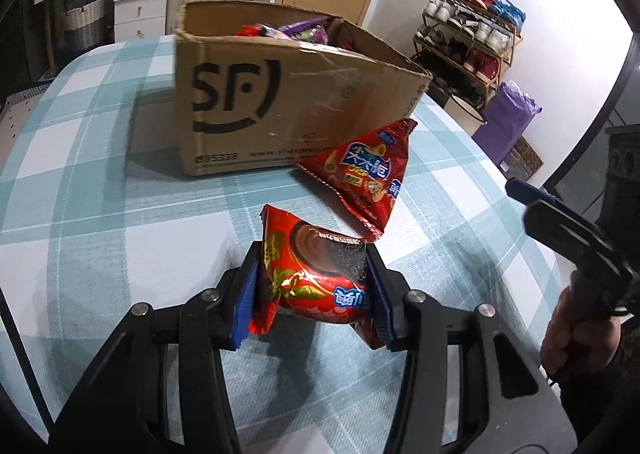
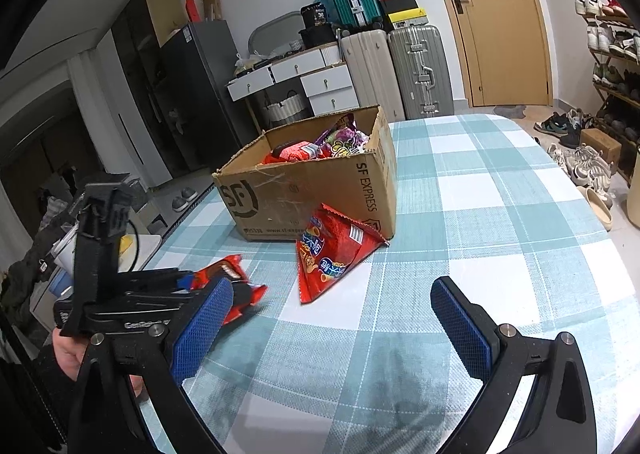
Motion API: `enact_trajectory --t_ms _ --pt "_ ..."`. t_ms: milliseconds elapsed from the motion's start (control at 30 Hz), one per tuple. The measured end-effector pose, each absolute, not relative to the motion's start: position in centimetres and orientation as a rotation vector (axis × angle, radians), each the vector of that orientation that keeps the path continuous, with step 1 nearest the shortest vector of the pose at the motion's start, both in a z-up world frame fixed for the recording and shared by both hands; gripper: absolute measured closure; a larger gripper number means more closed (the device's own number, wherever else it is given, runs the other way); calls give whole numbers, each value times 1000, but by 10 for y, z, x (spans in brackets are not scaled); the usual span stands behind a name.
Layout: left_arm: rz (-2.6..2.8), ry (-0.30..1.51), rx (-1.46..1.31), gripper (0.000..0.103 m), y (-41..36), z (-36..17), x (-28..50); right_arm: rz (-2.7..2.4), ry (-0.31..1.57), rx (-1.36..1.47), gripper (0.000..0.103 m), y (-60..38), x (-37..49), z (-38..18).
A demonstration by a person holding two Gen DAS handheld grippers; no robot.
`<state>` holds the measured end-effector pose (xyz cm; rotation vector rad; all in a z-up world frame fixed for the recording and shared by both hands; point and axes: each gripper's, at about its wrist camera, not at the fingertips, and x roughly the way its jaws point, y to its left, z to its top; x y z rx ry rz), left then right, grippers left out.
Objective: Organize snacks
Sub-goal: 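Grasp the red chip bag with the right tool while the left holds the cookie pack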
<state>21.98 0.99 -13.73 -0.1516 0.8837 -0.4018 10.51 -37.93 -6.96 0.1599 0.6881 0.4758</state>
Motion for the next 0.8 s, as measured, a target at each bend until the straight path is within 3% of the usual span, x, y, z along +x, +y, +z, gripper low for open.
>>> enact_trajectory --t_ms 800 --pt "-360 858 -242 58 76 -132 191 530 883 246 2 -339 199 -118"
